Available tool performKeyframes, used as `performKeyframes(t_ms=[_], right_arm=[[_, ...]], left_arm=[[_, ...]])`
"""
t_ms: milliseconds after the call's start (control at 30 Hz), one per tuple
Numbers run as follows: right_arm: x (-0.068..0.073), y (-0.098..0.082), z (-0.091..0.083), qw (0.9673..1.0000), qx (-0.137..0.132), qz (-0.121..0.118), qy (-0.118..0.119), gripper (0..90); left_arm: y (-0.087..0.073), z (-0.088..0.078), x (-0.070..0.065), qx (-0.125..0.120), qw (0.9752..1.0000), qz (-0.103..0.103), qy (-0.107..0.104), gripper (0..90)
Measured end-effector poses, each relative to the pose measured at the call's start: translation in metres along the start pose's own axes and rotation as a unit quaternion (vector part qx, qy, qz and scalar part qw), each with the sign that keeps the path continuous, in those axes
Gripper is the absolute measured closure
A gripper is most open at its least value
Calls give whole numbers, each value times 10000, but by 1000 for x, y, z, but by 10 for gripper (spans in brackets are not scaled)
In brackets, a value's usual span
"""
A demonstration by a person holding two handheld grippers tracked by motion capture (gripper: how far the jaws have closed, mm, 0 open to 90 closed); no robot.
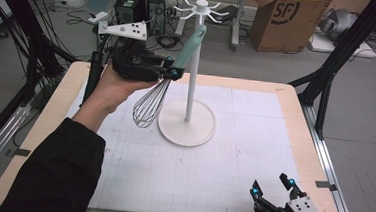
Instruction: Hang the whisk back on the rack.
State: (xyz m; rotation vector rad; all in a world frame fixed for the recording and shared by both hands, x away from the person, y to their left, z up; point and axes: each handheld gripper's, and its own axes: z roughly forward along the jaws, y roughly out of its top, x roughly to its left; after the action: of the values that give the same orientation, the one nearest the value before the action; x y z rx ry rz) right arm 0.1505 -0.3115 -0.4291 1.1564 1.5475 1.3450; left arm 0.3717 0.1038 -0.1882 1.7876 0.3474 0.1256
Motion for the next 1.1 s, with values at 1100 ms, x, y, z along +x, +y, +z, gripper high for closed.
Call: performKeyframes(t_ms=[1100], right_arm=[[-1,0,0,10000,-13,11,-11,127]], left_arm=[[-19,12,24,-556,9984,-137,5,695]])
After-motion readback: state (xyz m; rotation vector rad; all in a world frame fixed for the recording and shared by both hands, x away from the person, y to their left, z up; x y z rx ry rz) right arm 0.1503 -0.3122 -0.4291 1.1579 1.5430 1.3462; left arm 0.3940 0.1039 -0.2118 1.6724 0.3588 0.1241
